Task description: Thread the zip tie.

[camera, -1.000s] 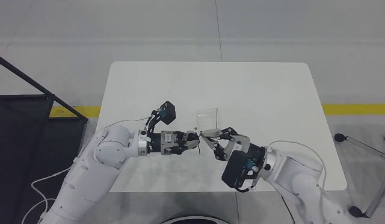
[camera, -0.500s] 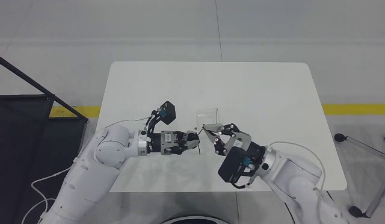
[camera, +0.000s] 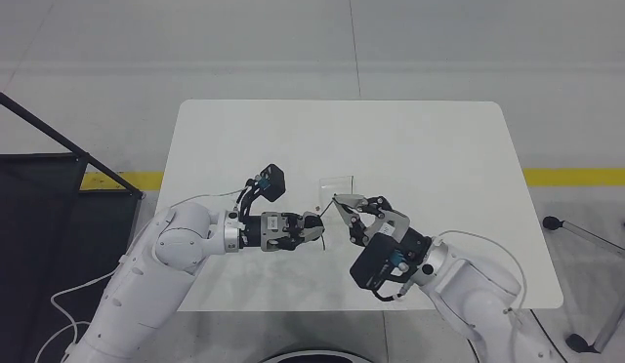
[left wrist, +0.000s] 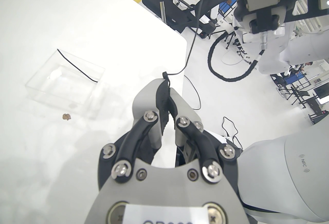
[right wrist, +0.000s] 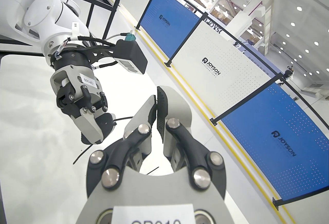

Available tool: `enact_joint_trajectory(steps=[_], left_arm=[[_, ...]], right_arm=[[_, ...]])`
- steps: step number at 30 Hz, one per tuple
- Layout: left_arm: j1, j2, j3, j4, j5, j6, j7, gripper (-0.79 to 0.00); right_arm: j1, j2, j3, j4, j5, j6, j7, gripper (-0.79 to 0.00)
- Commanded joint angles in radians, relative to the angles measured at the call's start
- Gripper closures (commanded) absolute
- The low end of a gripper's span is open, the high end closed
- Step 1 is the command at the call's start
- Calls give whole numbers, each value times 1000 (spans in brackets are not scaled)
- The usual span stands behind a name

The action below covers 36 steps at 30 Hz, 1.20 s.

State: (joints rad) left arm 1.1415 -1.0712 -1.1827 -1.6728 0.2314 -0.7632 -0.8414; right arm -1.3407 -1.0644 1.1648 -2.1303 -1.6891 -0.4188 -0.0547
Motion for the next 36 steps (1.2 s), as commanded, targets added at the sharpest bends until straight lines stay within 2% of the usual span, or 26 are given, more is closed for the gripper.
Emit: enact_joint_trajectory(steps=[1, 19, 36], left_arm=[[0, 0, 0, 0, 0, 0, 0, 0], [0, 0, 0, 0, 0, 0, 0, 0], [0, 0, 0, 0, 0, 0, 0, 0]], right_arm=[[-1, -1, 1, 1, -1, 2, 0, 0], [-8, -8, 2, 0, -19, 18, -5, 0], [-19, -3, 16, -11, -44, -89, -38, 0]])
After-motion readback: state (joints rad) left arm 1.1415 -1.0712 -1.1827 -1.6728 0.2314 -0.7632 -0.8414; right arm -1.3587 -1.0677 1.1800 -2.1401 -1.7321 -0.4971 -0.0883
